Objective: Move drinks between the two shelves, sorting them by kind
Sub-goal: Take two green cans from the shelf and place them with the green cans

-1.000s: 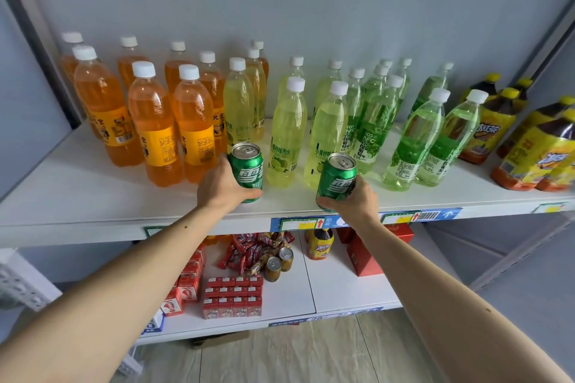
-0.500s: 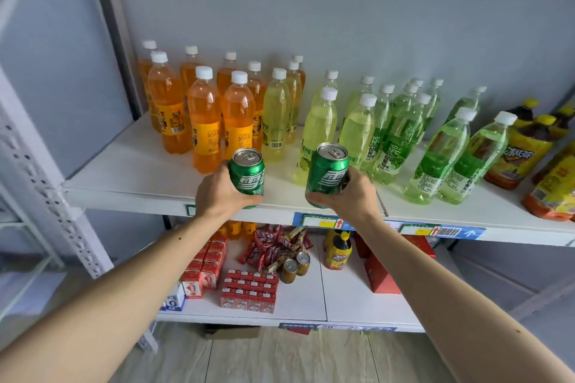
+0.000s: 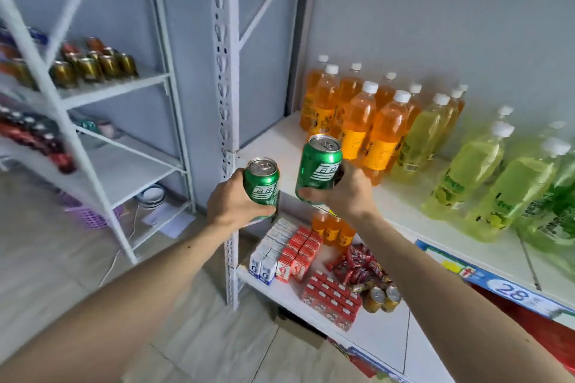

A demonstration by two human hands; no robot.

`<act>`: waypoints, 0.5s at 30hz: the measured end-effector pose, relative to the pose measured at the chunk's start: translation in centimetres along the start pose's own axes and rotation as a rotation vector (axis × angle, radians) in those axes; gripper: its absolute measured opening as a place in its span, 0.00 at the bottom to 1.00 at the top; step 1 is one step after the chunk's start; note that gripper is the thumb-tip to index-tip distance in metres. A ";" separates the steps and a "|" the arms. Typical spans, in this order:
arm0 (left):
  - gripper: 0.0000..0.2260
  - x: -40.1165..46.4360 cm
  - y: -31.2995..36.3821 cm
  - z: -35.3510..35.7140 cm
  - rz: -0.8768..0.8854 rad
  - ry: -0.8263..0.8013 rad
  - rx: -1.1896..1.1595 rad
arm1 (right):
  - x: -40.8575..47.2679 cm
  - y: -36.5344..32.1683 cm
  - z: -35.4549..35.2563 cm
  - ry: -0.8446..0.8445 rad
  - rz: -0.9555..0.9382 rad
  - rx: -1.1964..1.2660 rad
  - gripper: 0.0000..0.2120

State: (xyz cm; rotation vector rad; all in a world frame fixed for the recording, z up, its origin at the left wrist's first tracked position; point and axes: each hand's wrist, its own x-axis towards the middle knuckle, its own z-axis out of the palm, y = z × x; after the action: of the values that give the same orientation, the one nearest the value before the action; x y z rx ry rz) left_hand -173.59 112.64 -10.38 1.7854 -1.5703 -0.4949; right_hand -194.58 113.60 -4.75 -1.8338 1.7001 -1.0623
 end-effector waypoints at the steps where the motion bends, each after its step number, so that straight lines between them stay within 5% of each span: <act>1: 0.35 0.3 -1.3 -1.3 -0.030 0.020 0.002 | 0.6 -1.1 1.5 -0.037 -0.023 0.006 0.32; 15: 0.33 9.1 -16.8 -18.1 -0.160 0.222 0.057 | 9.0 -16.5 22.5 -0.271 -0.155 0.142 0.30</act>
State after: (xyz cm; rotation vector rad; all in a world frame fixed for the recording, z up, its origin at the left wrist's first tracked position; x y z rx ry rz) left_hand -147.59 108.74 -8.52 1.9467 -1.3081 -0.3162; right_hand -167.12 103.34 -4.20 -1.9411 1.3130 -0.9183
